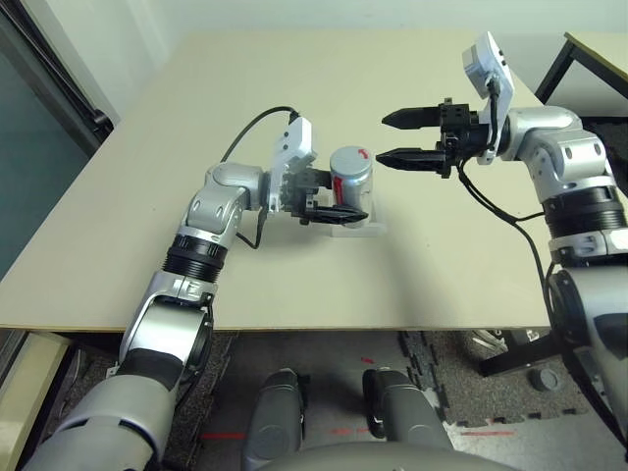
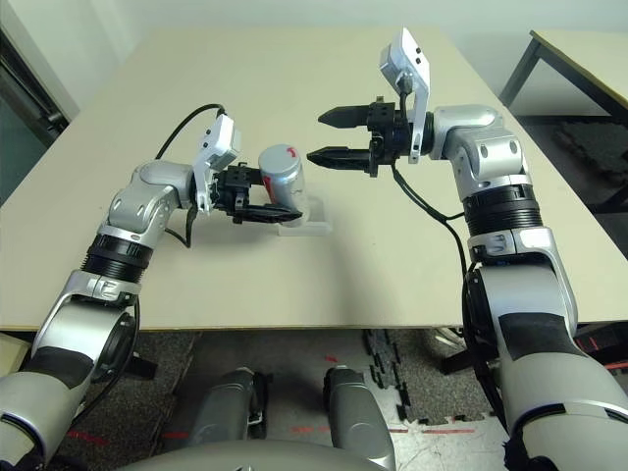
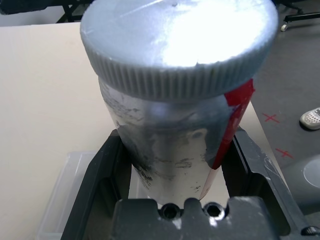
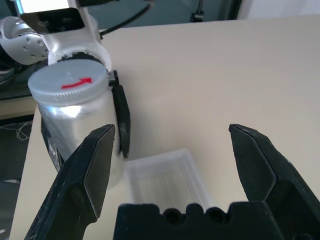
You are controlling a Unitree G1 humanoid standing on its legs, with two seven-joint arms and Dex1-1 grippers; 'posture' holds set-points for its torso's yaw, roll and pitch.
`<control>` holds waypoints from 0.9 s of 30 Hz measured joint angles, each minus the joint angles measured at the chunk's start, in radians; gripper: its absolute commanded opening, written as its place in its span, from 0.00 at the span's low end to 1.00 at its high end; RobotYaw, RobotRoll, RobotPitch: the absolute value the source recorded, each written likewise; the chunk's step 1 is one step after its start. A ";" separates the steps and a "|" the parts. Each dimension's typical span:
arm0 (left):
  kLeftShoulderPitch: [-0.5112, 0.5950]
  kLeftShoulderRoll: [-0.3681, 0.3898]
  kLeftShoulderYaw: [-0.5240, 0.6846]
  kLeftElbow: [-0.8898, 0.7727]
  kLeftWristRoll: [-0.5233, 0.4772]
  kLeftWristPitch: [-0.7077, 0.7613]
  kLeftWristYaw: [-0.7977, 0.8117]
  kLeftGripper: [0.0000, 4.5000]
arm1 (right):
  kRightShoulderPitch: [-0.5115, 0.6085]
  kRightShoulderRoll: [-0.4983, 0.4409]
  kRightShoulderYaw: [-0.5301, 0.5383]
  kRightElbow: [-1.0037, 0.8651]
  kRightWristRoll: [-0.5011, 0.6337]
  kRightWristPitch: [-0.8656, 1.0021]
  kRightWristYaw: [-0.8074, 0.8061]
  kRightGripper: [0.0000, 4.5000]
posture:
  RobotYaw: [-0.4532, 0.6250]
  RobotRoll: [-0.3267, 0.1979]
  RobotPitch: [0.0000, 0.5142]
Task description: Pour the medicine from the bottle into the box.
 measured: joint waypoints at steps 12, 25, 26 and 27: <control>-0.017 0.012 0.003 0.096 0.002 -0.044 0.020 0.62 | 0.073 -0.055 -0.003 -0.155 0.018 0.092 0.008 1.00 | 0.40 0.62 0.15; -0.094 -0.012 0.002 0.276 0.017 -0.151 0.024 0.62 | 0.105 0.029 0.000 -0.407 0.073 0.236 -0.145 1.00 | 0.38 0.62 0.15; -0.099 -0.015 0.002 0.284 0.019 -0.155 0.024 0.62 | 0.101 0.042 0.000 -0.405 0.070 0.233 -0.159 1.00 | 0.38 0.62 0.15; -0.104 -0.020 0.002 0.286 0.021 -0.159 0.024 0.62 | 0.098 0.054 0.001 -0.404 0.068 0.228 -0.170 1.00 | 0.38 0.62 0.15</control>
